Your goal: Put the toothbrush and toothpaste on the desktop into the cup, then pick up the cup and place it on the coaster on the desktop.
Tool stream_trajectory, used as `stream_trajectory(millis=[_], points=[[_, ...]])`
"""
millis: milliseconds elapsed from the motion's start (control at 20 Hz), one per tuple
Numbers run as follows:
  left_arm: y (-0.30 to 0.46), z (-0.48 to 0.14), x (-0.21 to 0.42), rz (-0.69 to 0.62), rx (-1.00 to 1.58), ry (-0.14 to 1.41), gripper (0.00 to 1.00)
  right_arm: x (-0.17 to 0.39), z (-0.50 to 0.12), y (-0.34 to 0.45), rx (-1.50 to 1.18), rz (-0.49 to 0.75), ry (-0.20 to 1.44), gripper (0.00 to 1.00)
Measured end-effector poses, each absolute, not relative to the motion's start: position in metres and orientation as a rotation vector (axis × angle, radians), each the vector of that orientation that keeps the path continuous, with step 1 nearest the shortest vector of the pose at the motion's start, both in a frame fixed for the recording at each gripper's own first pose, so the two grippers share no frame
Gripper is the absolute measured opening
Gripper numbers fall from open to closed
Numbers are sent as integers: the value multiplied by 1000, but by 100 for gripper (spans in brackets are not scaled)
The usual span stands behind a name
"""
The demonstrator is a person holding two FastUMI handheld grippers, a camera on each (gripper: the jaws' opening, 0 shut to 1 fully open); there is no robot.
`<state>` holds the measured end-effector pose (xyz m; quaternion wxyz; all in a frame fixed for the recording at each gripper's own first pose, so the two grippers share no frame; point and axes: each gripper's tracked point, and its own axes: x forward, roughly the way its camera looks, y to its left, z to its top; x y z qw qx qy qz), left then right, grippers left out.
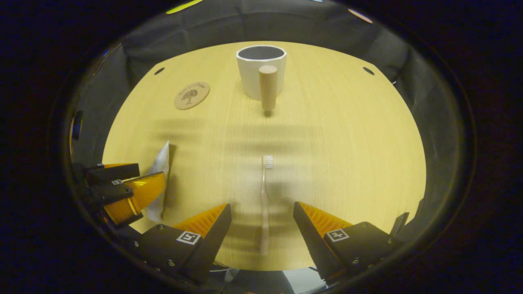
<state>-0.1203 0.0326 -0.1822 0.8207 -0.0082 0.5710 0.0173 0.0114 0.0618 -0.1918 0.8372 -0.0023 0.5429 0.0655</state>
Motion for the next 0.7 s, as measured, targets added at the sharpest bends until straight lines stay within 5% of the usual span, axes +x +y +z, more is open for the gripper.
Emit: stream_trajectory(millis=[450,500,600,700], points=[[37,-218,-126,43,-21,1350,100,6,-220,66,-34,143,1293,72],[37,-219,-126,44,-16,1351,97,5,-221,67,-35,145,1303,69],[41,-219,-126,62,9,1355,90,1,-225,68,-13,135,1334,43],[39,-219,-127,61,10,1349,73,3,-227,67,-13,129,1326,37]])
